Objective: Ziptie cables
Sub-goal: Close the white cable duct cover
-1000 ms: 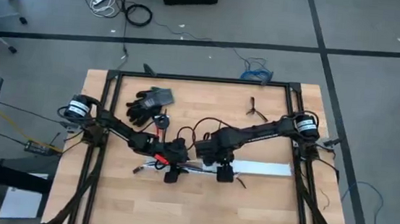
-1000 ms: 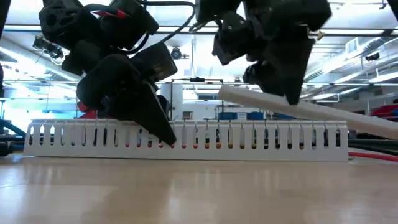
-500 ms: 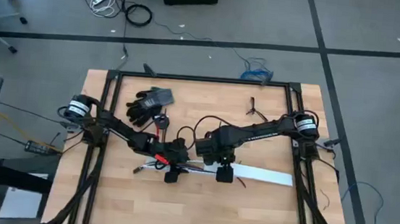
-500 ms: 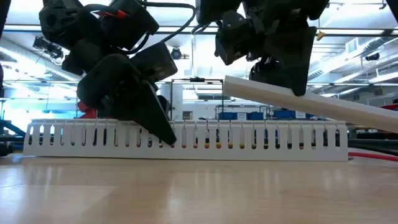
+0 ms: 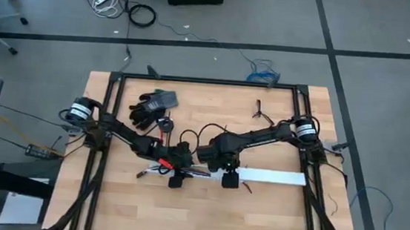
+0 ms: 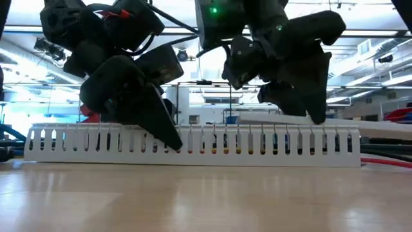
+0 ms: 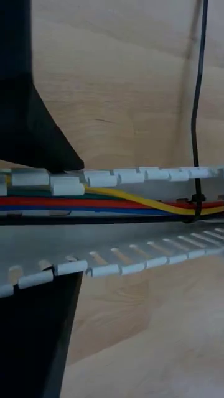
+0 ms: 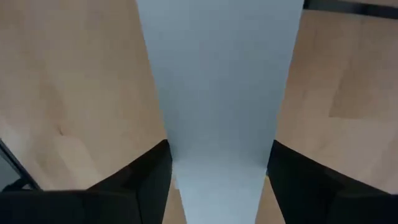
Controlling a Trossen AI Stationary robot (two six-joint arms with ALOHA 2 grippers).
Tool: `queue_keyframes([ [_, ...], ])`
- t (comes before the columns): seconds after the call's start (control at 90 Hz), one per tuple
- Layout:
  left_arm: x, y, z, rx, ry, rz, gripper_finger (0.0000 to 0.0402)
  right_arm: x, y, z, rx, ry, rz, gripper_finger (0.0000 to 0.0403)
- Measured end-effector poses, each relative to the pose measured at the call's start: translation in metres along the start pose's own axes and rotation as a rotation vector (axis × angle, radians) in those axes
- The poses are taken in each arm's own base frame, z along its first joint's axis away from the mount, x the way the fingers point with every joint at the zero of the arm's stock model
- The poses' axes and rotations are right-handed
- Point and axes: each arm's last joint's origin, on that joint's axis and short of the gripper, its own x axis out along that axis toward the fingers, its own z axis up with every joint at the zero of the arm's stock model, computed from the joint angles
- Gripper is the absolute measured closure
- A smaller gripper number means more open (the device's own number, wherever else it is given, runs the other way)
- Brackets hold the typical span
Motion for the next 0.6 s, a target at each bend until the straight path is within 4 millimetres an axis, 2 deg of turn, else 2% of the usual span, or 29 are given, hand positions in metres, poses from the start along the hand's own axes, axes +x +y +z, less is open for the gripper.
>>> queue_keyframes([
  [0.478,0.0003,0.0005,0.0002,-0.027,-0.004,0.023,0.0167,-0.0006,-0.0004,-0.0029,0.017,0.034,0.022,0.0172],
  [0.6,0.0002,0.0008,0.0004,-0.032,-0.008,0.034,0.0167,-0.0093,-0.0006,-0.0006,0.015,0.017,0.028,0.0172],
])
